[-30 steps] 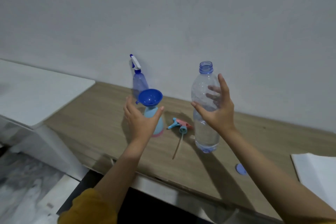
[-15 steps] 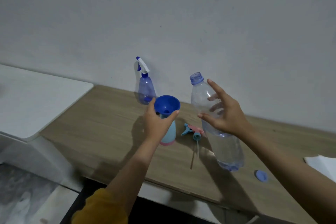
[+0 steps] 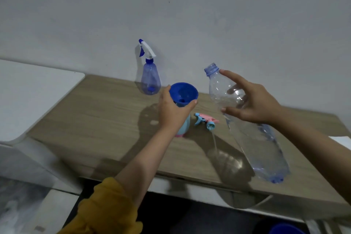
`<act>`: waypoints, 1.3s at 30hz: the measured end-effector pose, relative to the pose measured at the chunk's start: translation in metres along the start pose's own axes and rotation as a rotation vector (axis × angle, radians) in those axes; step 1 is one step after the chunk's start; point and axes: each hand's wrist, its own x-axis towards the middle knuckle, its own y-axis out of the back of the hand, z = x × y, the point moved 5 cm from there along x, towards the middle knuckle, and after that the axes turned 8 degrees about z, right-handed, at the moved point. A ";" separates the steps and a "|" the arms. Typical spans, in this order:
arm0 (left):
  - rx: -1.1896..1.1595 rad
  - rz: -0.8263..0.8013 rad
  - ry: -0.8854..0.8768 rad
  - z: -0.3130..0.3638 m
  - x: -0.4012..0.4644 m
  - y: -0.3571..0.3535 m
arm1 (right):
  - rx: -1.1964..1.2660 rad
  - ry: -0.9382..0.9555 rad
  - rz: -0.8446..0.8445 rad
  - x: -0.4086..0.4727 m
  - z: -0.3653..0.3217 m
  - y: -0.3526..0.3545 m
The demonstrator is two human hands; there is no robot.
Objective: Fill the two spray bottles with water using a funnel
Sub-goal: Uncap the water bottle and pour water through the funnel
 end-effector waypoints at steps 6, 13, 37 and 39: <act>0.039 -0.052 -0.007 0.003 0.002 0.001 | -0.194 -0.035 -0.151 0.002 -0.006 -0.003; 0.103 -0.138 -0.042 0.010 0.007 0.005 | -0.320 -0.068 -0.261 0.004 -0.013 -0.007; 0.095 -0.200 -0.003 0.020 0.007 0.015 | -0.456 -0.064 -0.432 0.016 -0.032 -0.009; 0.097 -0.204 -0.002 0.020 0.007 0.015 | -0.469 -0.052 -0.449 0.017 -0.033 -0.010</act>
